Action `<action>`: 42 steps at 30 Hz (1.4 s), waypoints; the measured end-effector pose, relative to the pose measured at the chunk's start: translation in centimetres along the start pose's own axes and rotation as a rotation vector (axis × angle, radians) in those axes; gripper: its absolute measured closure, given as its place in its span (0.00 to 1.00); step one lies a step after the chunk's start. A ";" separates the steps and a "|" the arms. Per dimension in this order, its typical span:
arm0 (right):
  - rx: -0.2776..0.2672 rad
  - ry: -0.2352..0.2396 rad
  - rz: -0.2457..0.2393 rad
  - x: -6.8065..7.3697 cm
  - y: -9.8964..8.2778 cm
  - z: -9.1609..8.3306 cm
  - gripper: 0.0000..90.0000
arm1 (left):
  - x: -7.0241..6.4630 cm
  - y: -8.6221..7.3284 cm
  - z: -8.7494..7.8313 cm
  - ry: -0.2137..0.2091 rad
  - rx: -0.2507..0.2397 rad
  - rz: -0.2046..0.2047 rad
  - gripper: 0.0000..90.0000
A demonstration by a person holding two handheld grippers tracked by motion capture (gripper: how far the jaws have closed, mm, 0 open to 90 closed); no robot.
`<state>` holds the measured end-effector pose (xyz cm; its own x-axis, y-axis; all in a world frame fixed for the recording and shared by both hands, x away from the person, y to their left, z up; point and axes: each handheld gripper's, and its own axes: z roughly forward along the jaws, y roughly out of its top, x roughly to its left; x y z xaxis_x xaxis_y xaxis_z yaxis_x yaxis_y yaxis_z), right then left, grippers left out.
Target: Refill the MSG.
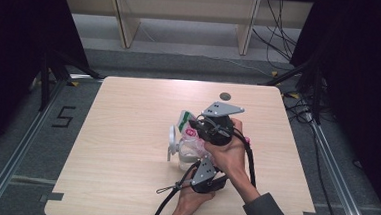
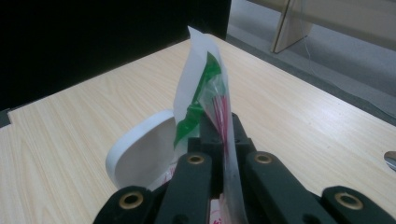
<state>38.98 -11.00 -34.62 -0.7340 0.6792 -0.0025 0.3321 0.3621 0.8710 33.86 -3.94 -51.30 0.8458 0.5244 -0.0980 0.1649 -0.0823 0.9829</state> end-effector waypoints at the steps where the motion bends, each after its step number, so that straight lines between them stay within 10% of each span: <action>1: 0.018 0.002 -0.010 0.0 0.0 0.1 1.00 | -0.1 -0.1 0.0 0.000 -0.002 -0.002 0.84; 42: 0.018 0.013 -0.030 0.3 0.1 0.1 1.00 | -0.1 0.1 0.1 -0.002 -0.015 -0.004 0.84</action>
<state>38.89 -10.69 -34.59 -0.7515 0.6593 -0.0216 0.3203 0.3933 0.8618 33.83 -4.05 -51.18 0.8460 0.5233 -0.1023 0.1608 -0.0674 0.9847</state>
